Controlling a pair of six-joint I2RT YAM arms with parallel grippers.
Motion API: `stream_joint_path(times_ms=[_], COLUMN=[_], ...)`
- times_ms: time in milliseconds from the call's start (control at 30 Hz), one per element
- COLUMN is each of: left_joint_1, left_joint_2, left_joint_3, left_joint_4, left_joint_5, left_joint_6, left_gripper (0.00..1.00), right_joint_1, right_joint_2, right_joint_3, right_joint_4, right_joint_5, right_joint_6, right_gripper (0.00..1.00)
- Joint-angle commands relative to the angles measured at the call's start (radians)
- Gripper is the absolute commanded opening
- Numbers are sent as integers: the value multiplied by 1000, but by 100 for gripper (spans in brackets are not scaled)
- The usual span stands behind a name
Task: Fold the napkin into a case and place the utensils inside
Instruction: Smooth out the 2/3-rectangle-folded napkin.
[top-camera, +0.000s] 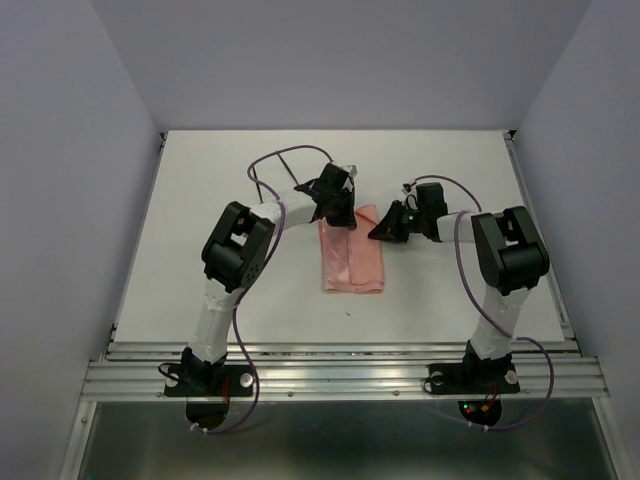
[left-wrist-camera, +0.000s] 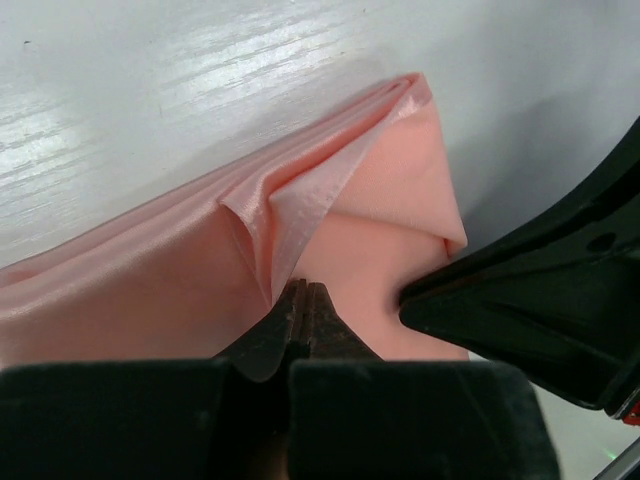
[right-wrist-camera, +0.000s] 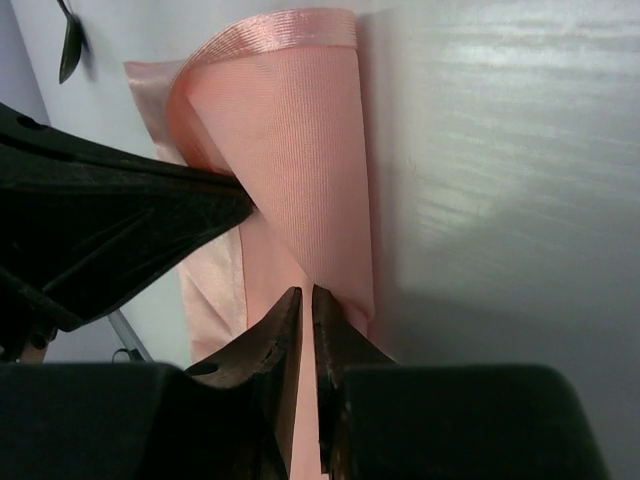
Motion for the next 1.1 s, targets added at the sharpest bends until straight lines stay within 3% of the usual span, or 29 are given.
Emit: stream_joint_path(times_ms=[0,333,633,933,1067], left_joint_1=[-3,-5,-6,-12,-15], left_joint_2=[18,3,6,0,-16], left_joint_3=[48,-39,-49,-55,-20], left_joint_4=[-54,-5,8,14,-30], left_joint_5=[-28,-47,-48,-51,-56], left_joint_6=[-20,-96,-110,-115,-110], left_gripper=[0,0,0,0,4], right_joint_1=[0,0,60,83,92], right_joint_2=[-49,-168,-291,-362,-400], right_joint_3=[-70,-254,-448,-475,-440], right_joint_4=[53,60,31,-88,-225], right_joint_5=[-30,-121,-113,-46,46], right_joint_6=[4,-16,-34,-85,-124], right_gripper=[15,15,14,14,13])
